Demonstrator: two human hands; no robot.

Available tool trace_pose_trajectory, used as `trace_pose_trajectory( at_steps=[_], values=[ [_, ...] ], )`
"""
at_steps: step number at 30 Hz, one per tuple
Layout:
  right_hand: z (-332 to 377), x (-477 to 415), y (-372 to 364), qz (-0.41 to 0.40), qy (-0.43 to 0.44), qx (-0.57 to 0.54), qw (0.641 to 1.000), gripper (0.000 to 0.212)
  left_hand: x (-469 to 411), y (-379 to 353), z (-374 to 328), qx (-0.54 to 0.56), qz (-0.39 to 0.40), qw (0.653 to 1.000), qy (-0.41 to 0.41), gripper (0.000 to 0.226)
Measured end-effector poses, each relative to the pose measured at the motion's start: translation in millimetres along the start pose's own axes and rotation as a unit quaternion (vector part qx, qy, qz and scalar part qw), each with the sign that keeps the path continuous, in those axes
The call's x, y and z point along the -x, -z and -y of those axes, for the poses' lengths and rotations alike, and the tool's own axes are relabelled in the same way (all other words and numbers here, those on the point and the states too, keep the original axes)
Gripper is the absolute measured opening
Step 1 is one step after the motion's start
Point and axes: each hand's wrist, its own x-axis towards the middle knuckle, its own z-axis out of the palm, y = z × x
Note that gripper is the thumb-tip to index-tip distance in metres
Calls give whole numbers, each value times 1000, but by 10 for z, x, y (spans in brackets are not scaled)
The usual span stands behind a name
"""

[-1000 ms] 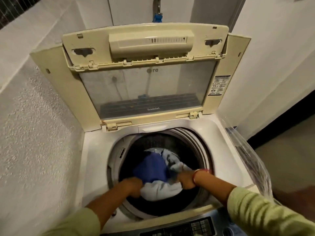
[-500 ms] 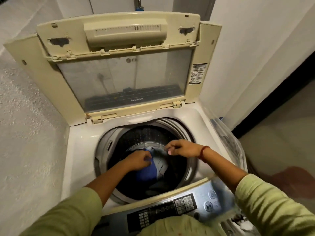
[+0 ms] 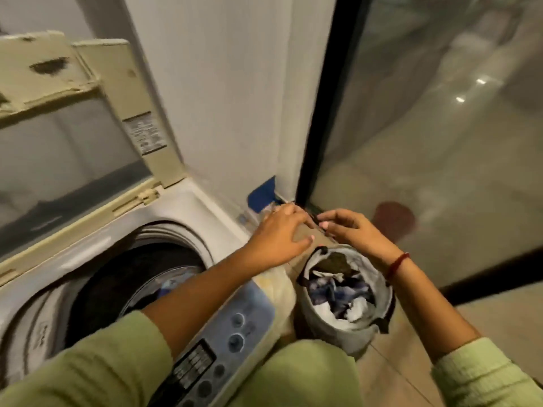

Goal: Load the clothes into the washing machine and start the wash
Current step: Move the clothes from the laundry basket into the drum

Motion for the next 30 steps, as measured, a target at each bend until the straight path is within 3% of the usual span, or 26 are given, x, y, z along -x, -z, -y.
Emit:
trace_pose_trajectory(
  at_steps=[4,9,12,16,21,23,27,28,30],
  values=[
    [-679,86,441,-52,-69,-19,996,20,-654,-782,-236,-73,145,986,-27,37],
    [-1759,-45,776,-144,-169,-50,974,20,-1209,-1878,-77,-103,308,943,70,47],
    [-2517,-156,850,-155,-240,-15,958,12,-1251,-2520,197,-85,384,911,123,43],
    [-3546,-390,734,-87,-323,82,939,29,-1109,-3355,691,-88,439,873,194,54],
    [-4577,-683,363,123,-348,212,905,53,-762,-4397,1111,-23,440,864,243,51],
    [-4971,-761,144,187,-360,252,879,69,-615,-4726,1222,-4,442,860,254,52],
    [-5683,-776,-199,293,-415,338,792,114,-505,-5242,1519,9,417,864,282,50],
    [-5786,-758,-243,297,-415,361,781,113,-509,-5306,1602,10,415,864,284,50],
    [-5968,-702,-320,289,-384,393,784,81,-517,-5423,1747,8,420,863,281,49]
  ],
)
